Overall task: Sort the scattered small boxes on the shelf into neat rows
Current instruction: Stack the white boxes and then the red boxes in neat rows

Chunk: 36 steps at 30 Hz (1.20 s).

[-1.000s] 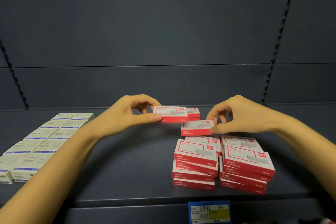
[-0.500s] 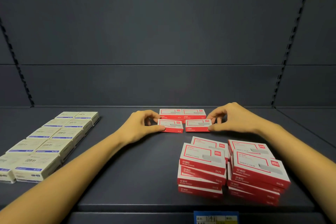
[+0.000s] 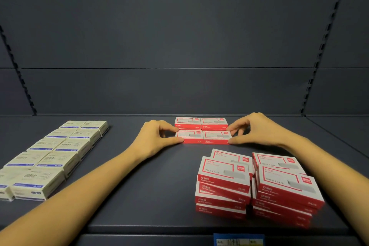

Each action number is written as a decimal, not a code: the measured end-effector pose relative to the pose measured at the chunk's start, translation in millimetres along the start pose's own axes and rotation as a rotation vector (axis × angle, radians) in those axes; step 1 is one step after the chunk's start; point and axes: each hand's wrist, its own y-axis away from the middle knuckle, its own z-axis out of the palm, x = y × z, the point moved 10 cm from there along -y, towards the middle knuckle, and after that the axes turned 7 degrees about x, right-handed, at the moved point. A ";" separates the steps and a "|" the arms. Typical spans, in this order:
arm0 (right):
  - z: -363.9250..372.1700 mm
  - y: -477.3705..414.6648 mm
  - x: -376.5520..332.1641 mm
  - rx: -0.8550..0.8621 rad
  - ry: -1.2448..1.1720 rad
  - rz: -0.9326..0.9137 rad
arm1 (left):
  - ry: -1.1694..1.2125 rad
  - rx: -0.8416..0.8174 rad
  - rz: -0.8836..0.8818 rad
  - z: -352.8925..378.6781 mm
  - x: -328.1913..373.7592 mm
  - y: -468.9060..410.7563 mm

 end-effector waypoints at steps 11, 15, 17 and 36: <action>-35.6 33.7 -50.7 -0.020 -0.002 -0.146 | 0.304 -0.241 0.088 -10.0 71.2 35.1; -26.0 54.8 -71.9 -0.203 0.070 -0.188 | 0.263 -0.466 0.178 4.0 96.7 65.8; -20.2 62.0 -77.3 -0.269 0.125 -0.191 | 0.251 -0.483 0.209 6.5 103.3 70.9; 3.8 64.4 -85.5 -0.498 0.359 -0.018 | 0.259 -0.089 0.098 -57.0 65.5 32.6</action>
